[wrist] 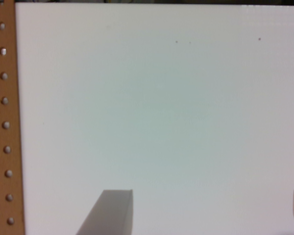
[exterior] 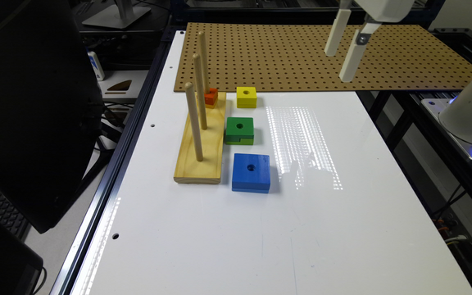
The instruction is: Pick up yellow block.
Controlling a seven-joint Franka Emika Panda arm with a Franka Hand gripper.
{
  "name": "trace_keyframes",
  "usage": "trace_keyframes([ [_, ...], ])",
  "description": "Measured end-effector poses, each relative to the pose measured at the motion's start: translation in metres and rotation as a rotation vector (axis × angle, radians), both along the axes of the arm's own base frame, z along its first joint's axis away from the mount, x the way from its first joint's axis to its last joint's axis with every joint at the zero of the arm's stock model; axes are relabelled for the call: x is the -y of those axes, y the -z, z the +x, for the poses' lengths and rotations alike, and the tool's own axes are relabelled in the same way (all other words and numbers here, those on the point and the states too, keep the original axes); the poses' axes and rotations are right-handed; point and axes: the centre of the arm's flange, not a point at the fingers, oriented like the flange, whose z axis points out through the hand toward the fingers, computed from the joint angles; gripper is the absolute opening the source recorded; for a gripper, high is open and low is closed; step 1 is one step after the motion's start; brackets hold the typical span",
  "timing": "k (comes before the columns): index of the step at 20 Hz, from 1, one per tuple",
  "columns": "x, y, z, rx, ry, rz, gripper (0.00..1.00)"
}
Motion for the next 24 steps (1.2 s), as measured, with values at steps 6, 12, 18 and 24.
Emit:
trace_keyframes([
  [6, -0.001, 0.001, 0.023, -0.008, 0.0, 0.001, 1.0],
  [12, -0.001, 0.002, 0.038, -0.012, 0.001, 0.002, 1.0],
  [18, 0.002, 0.0, 0.048, -0.009, 0.008, 0.003, 1.0],
  [24, 0.013, 0.0, 0.076, -0.004, 0.022, 0.001, 1.0],
])
